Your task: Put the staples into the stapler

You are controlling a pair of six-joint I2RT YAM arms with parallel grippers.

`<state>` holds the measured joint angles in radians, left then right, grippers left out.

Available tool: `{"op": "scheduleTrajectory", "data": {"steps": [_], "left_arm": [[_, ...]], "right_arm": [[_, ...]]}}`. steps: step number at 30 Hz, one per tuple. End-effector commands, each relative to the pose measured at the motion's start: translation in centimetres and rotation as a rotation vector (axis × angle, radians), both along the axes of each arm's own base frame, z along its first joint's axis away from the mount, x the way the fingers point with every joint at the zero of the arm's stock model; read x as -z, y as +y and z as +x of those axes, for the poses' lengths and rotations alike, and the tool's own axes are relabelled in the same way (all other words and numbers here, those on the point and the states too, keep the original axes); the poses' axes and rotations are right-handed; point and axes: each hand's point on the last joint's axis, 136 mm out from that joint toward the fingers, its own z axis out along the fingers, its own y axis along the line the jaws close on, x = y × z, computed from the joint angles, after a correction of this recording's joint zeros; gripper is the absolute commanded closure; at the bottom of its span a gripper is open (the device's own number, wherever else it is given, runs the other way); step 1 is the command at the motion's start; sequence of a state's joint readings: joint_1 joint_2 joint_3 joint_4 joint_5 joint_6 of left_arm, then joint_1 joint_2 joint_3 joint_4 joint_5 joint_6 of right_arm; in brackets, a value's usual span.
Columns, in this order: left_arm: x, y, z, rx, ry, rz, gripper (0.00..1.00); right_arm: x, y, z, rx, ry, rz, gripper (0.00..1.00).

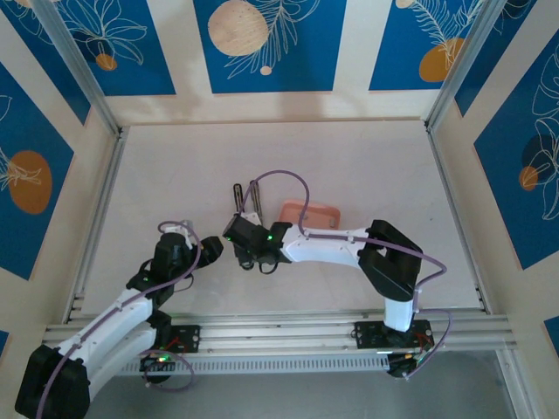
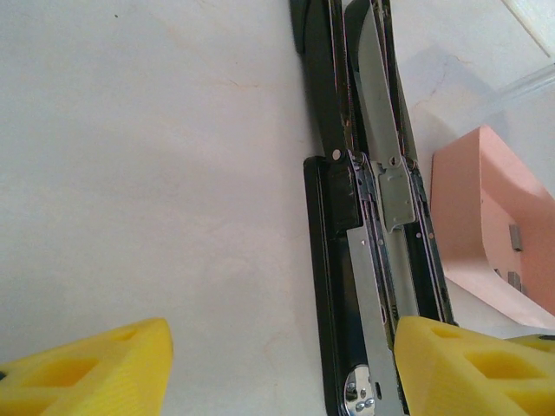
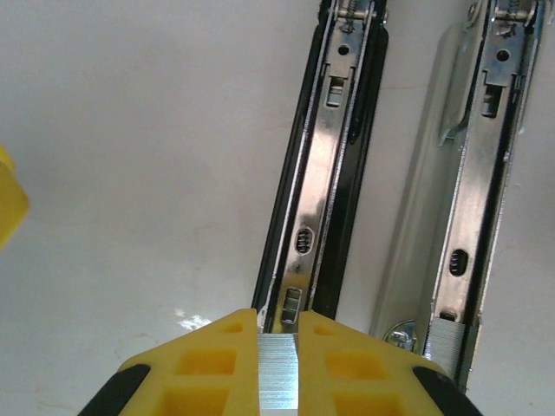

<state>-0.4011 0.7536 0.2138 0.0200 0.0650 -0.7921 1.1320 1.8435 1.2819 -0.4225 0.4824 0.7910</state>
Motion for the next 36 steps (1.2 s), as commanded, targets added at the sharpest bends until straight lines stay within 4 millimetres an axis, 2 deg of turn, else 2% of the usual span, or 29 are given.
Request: {"op": "scheduleTrajectory", "data": {"steps": [1,14,36], "left_arm": [[0.5,0.6,-0.1,-0.023,0.007,0.013,0.31],[0.6,0.7,-0.1,-0.02,0.006,0.021,0.31],[0.5,0.9,-0.2,-0.017,-0.002,0.037,0.32]], "right_arm": [[-0.3,0.2,0.6,0.03,-0.009,-0.004,0.86],[0.0,1.1,0.7,0.007,0.002,0.002,0.86],[0.9,1.0,1.0,0.022,0.037,-0.022,0.87]]}}
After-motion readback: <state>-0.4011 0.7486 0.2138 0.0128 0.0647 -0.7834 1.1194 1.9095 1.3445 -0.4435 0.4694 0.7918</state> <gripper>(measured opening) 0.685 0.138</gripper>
